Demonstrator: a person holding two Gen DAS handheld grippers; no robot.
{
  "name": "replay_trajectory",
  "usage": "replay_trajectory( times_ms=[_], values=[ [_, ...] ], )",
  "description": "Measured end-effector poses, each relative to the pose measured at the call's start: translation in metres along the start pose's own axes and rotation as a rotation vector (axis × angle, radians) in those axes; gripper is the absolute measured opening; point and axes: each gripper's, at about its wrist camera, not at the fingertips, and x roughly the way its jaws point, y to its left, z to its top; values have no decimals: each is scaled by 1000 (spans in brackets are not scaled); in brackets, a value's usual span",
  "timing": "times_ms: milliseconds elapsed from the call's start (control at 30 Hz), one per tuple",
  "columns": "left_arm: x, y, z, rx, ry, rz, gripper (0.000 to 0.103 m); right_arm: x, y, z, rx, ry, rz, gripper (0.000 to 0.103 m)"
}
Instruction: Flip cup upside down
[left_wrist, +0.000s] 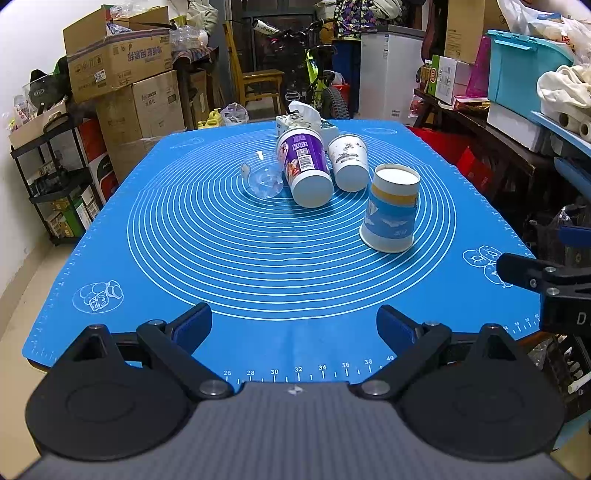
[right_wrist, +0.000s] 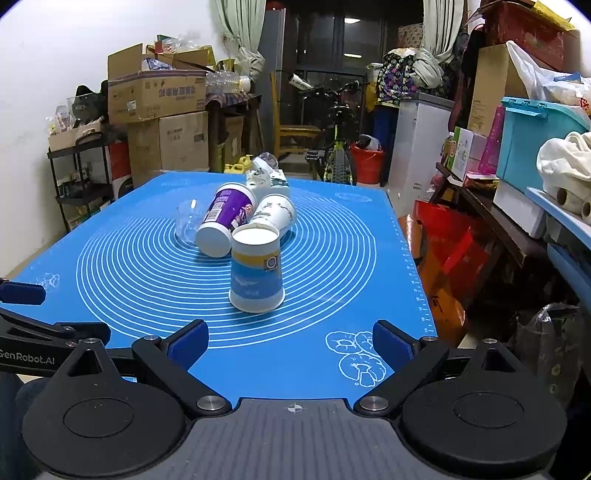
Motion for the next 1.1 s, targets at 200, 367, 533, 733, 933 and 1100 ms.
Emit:
replay_trajectory(
  times_ms=[200, 367, 533, 733, 933, 1100],
  values=[
    [1, 1, 0, 1, 3, 1, 95, 1, -1, 1, 4, -5, -2, 96],
    [2, 1, 0, 0, 4, 2, 95, 1, -3, 1, 7, -2, 3, 96],
    [3, 1, 0, 3, 6, 0, 95, 1, -5, 1, 1, 1, 6, 96],
    [3, 2, 1, 3, 9, 0, 95, 2, -4, 1, -1, 6, 8, 96],
    [5, 2, 2, 4, 14, 4, 95, 6, -4, 0, 4, 17, 11, 96],
    [7, 3, 3, 3, 17, 5, 96, 9, -4, -1, 8, 21, 13, 96]
  ],
)
